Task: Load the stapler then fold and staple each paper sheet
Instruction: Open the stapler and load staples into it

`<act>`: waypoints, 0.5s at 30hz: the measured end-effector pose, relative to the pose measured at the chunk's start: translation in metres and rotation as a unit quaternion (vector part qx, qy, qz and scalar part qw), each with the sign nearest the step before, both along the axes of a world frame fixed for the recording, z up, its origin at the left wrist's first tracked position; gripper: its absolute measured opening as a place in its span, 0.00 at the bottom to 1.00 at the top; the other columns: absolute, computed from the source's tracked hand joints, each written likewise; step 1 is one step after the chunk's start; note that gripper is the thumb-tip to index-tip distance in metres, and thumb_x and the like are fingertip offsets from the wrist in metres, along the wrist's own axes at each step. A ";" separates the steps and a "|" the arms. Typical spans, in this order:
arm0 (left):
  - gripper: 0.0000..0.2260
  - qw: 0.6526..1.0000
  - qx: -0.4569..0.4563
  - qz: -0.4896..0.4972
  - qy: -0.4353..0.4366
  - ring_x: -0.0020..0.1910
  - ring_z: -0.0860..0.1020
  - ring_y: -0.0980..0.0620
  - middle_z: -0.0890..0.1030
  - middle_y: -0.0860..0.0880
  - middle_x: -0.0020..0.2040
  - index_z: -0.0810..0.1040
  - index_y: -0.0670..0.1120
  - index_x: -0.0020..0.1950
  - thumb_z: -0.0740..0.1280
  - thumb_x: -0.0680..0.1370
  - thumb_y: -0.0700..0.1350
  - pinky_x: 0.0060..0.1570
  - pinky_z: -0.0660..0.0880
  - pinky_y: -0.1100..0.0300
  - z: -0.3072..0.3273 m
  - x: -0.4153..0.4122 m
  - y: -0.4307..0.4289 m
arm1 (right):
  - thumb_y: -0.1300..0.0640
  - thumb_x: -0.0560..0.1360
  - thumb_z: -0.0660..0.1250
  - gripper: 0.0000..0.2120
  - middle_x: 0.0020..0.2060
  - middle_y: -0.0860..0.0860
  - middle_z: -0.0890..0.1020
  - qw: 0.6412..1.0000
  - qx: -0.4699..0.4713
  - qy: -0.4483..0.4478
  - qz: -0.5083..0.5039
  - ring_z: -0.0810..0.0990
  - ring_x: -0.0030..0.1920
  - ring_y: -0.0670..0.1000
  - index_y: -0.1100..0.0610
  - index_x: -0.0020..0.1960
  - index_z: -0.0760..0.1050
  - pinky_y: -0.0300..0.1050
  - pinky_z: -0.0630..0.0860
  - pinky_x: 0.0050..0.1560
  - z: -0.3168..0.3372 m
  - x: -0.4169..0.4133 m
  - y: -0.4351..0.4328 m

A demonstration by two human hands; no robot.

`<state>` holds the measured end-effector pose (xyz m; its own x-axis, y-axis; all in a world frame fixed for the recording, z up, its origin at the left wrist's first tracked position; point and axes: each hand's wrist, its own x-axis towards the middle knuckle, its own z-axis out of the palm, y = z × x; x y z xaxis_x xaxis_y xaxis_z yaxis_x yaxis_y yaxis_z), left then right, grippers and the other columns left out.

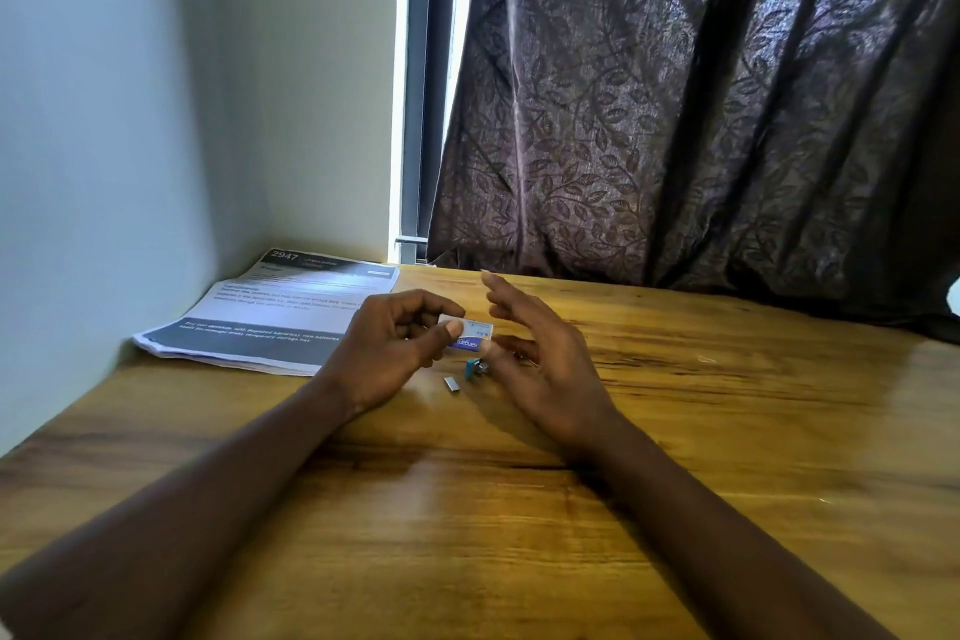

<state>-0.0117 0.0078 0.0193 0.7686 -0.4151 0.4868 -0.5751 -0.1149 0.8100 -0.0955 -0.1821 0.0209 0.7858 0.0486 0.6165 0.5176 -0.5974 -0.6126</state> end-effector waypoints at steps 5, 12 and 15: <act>0.09 0.998 -0.032 -0.027 0.047 0.41 0.86 0.47 0.87 0.45 0.44 0.83 0.46 0.56 0.73 0.76 0.44 0.41 0.83 0.58 0.002 -0.003 -0.004 | 0.74 0.81 0.60 0.20 0.58 0.56 0.85 0.954 0.254 0.118 0.104 0.85 0.57 0.51 0.55 0.62 0.80 0.43 0.83 0.52 0.005 0.002 -0.004; 0.13 0.996 -0.045 -0.045 0.067 0.41 0.86 0.46 0.88 0.44 0.44 0.83 0.44 0.57 0.74 0.73 0.45 0.42 0.84 0.55 0.000 -0.004 -0.005 | 0.71 0.77 0.67 0.12 0.55 0.65 0.85 0.882 0.407 0.199 0.133 0.86 0.52 0.57 0.68 0.60 0.81 0.42 0.85 0.48 0.004 -0.001 -0.004; 0.12 0.995 -0.047 -0.048 0.077 0.40 0.86 0.46 0.88 0.43 0.44 0.83 0.44 0.57 0.73 0.75 0.44 0.43 0.84 0.55 -0.001 -0.004 -0.006 | 0.72 0.75 0.69 0.11 0.52 0.65 0.86 0.874 0.425 0.204 0.120 0.87 0.48 0.55 0.67 0.57 0.82 0.42 0.85 0.46 0.005 0.000 -0.004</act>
<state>-0.0159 0.0014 0.0184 0.7963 -0.4483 0.4062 -0.4481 0.0140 0.8938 -0.0959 -0.1857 0.0258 0.9786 -0.0969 0.1818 0.2011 0.2586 -0.9448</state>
